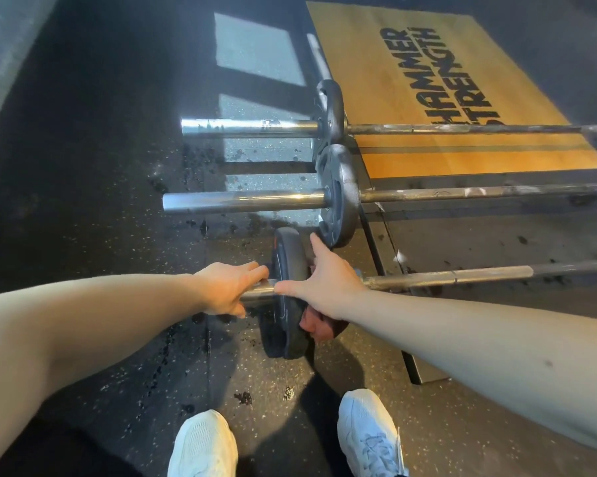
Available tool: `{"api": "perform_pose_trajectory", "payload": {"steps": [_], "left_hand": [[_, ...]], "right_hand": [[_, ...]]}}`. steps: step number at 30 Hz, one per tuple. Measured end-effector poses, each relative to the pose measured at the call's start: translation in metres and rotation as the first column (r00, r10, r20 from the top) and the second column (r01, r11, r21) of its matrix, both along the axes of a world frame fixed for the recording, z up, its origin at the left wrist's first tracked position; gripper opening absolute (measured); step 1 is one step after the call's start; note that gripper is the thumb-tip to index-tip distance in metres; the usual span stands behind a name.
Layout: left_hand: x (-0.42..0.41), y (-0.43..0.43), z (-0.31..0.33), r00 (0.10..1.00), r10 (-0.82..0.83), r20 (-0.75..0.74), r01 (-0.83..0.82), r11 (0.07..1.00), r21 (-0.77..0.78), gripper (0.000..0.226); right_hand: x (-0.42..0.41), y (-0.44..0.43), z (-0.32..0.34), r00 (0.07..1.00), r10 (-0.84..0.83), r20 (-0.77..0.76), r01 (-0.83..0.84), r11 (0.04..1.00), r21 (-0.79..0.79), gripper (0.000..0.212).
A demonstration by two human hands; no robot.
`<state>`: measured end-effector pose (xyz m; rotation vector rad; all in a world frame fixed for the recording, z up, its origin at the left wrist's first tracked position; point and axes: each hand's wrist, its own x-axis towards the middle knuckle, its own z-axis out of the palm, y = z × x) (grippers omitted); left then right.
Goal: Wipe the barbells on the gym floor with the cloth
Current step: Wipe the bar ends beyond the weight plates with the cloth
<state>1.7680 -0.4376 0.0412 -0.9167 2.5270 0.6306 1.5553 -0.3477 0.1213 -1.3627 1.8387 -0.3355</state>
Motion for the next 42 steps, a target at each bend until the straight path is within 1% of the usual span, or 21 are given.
{"api": "perform_pose_trajectory", "payload": {"steps": [1, 3, 4, 5, 7, 8, 10, 11, 13, 16, 18, 20, 22, 24, 26, 28, 32, 33, 36, 37, 42], "left_hand": [[0.0, -0.002, 0.004, 1.0, -0.011, 0.016, 0.011, 1.0, 0.003, 0.072], [0.0, -0.004, 0.015, 0.999, 0.014, 0.029, -0.013, 0.999, -0.045, 0.073], [-0.001, -0.006, 0.024, 0.997, 0.078, 0.001, -0.077, 0.993, -0.093, 0.072], [-0.005, -0.007, 0.034, 0.98, 0.182, -0.075, -0.191, 0.974, -0.126, 0.068], [-0.017, -0.009, 0.058, 0.861, 0.403, -0.309, -0.446, 0.891, -0.081, 0.056], [-0.025, -0.008, 0.07, 0.787, 0.462, -0.408, -0.519, 0.854, -0.034, 0.051], [-0.041, -0.004, 0.088, 0.718, 0.49, -0.494, -0.55, 0.835, 0.027, 0.053], [-0.049, 0.002, 0.095, 0.716, 0.486, -0.501, -0.532, 0.845, 0.059, 0.058], [-0.06, 0.015, 0.101, 0.78, 0.435, -0.45, -0.449, 0.89, 0.082, 0.078], [-0.066, 0.035, 0.095, 0.926, 0.241, -0.29, -0.245, 0.969, 0.024, 0.12], [-0.06, 0.044, 0.081, 0.979, 0.094, -0.181, -0.104, 0.994, -0.043, 0.133], [-0.053, 0.05, 0.066, 0.992, 0.003, -0.124, -0.018, 0.993, -0.121, 0.136], [-0.05, 0.055, 0.061, 0.992, 0.005, -0.125, -0.022, 0.99, -0.139, 0.134], [-0.053, 0.058, 0.062, 0.993, 0.026, -0.114, -0.041, 0.99, -0.133, 0.133], [-0.057, 0.062, 0.065, 0.994, 0.04, -0.101, -0.053, 0.99, -0.132, 0.132], [-0.06, 0.063, 0.066, 0.994, 0.056, -0.097, -0.067, 0.991, -0.119, 0.131], [-0.059, 0.057, 0.066, 0.992, 0.08, -0.093, -0.089, 0.991, -0.098, 0.133], [-0.059, 0.055, 0.066, 0.993, 0.079, -0.091, -0.088, 0.991, -0.101, 0.133], [-0.061, 0.053, 0.066, 0.988, 0.105, -0.11, -0.114, 0.991, -0.074, 0.133], [-0.063, 0.053, 0.065, 0.986, 0.114, -0.118, -0.122, 0.991, -0.063, 0.133], [-0.067, 0.041, 0.064, 0.984, 0.106, -0.144, -0.113, 0.993, -0.036, 0.132]], "right_hand": [[-0.007, 0.004, 0.002, 1.0, -0.015, 0.009, 0.015, 1.0, 0.015, 0.124], [-0.027, 0.016, 0.006, 0.998, -0.059, 0.036, 0.057, 0.997, 0.051, 0.106], [-0.038, 0.023, 0.008, 0.993, -0.105, 0.062, 0.101, 0.992, 0.069, 0.092], [-0.05, 0.028, 0.01, 0.981, -0.173, 0.086, 0.166, 0.982, 0.085, 0.079], [-0.074, 0.028, 0.013, 0.945, -0.316, 0.09, 0.31, 0.948, 0.068, 0.054], [-0.085, 0.023, 0.013, 0.927, -0.369, 0.068, 0.37, 0.929, -0.001, 0.043], [-0.101, 0.007, 0.012, 0.903, -0.427, 0.042, 0.427, 0.885, -0.186, 0.032], [-0.104, 0.002, 0.011, 0.903, -0.426, 0.054, 0.424, 0.865, -0.269, 0.032], [-0.1, 0.0, 0.001, 0.938, -0.334, 0.088, 0.343, 0.873, -0.345, 0.031], [-0.085, 0.024, -0.034, 0.992, -0.113, 0.05, 0.122, 0.959, -0.257, 0.038], [-0.078, 0.049, -0.05, 1.0, -0.019, 0.003, 0.02, 0.962, -0.271, 0.051], [-0.075, 0.069, -0.054, 0.998, 0.055, 0.005, -0.051, 0.959, -0.279, 0.061], [-0.073, 0.077, -0.054, 0.988, 0.152, -0.003, -0.147, 0.95, -0.277, 0.065], [-0.068, 0.068, -0.056, 0.975, 0.21, -0.077, -0.223, 0.923, -0.312, 0.066], [-0.062, 0.044, -0.061, 0.96, 0.211, -0.184, -0.262, 0.909, -0.324, 0.064], [-0.054, 0.017, -0.061, 0.948, 0.178, -0.264, -0.252, 0.925, -0.283, 0.058], [-0.047, 0.015, -0.06, 0.925, 0.141, -0.352, -0.24, 0.936, -0.257, 0.045], [-0.047, 0.028, -0.063, 0.93, 0.155, -0.334, -0.258, 0.92, -0.293, 0.044], [-0.052, 0.069, -0.07, 0.954, 0.201, -0.224, -0.277, 0.877, -0.392, 0.059], [-0.055, 0.073, -0.072, 0.953, 0.206, -0.223, -0.283, 0.868, -0.407, 0.063], [-0.054, 0.046, -0.07, 0.96, 0.202, -0.195, -0.262, 0.894, -0.364, 0.065]]}}
